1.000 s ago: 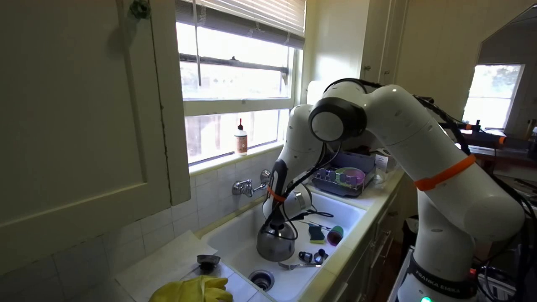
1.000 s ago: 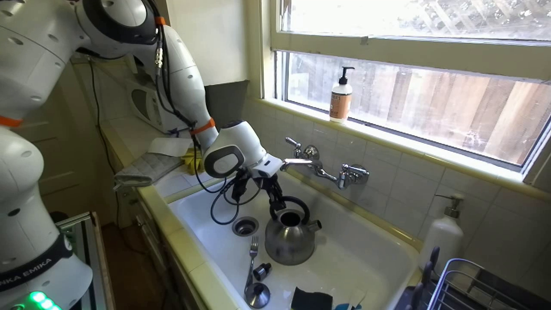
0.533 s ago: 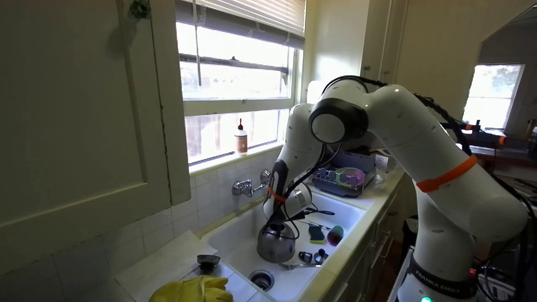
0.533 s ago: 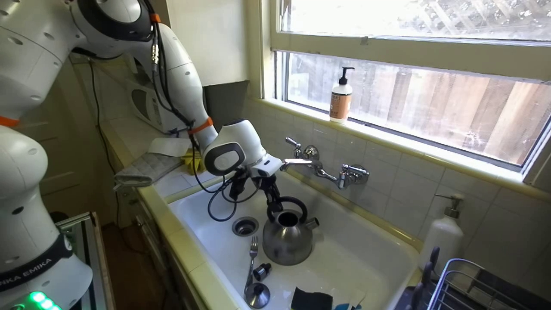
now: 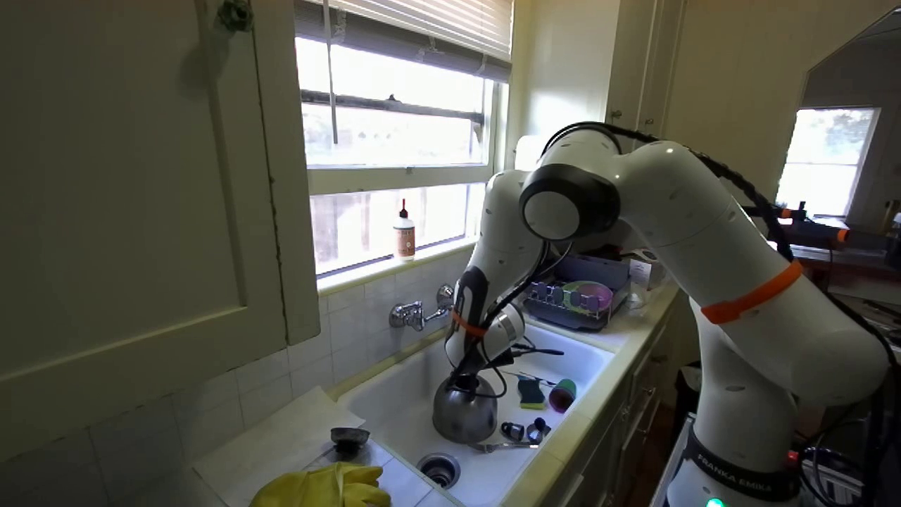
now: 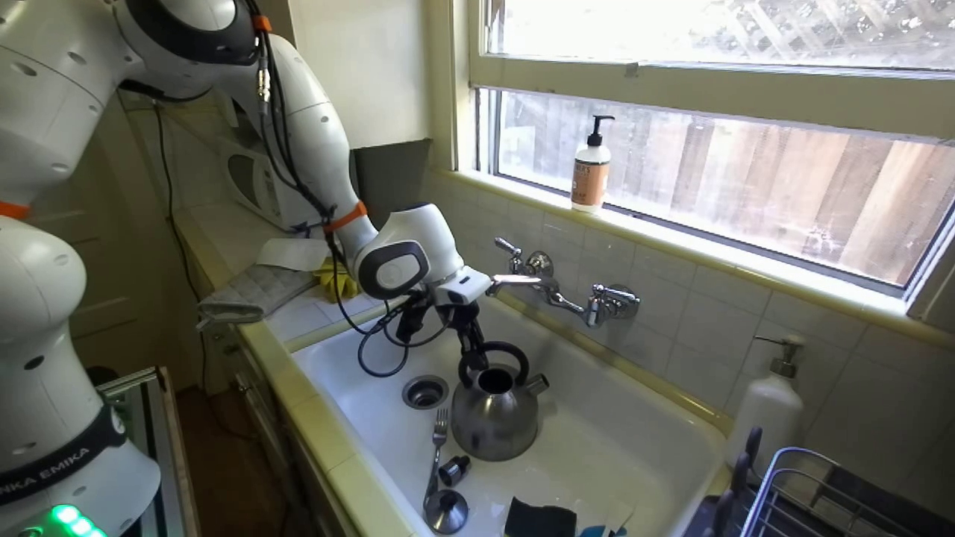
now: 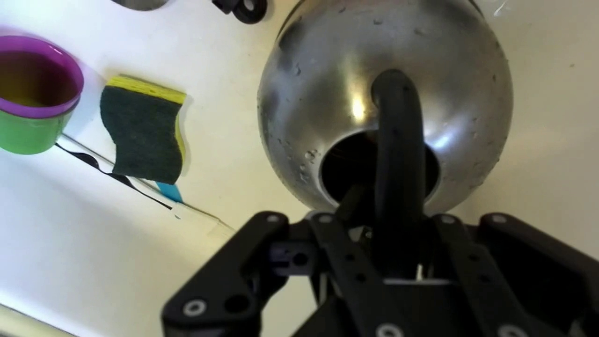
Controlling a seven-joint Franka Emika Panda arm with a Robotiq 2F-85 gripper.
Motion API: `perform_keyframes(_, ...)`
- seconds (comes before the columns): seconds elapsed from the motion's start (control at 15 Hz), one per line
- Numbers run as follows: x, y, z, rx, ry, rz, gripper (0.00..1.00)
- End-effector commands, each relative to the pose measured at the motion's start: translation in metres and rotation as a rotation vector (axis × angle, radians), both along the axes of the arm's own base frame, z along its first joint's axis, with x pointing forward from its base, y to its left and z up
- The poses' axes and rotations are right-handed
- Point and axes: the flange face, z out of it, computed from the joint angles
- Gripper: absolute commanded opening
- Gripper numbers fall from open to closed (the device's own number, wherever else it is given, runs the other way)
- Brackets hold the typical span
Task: Move the kettle to the left, then move the tap faucet to the right, then move the kettle forward, then open and close the tap
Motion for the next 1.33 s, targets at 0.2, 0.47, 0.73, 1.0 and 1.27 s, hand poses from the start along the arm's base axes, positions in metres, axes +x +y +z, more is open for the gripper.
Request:
perform_keyframes(0.2, -0.007, -0.010, 0.008, 0.013, 0.056, -0.056, 0.03)
perform_keyframes(0.47, -0.006, -0.013, 0.014, 0.008, 0.045, -0.075, 0.03)
perform_keyframes(0.73, -0.004, -0.016, 0.015, 0.009, 0.048, -0.092, 0.36)
perform_keyframes(1.0, -0.005, -0.013, 0.025, 0.059, 0.038, -0.087, 0.66)
perform_keyframes(1.27, -0.009, -0.010, 0.038, 0.115, 0.071, -0.072, 0.94)
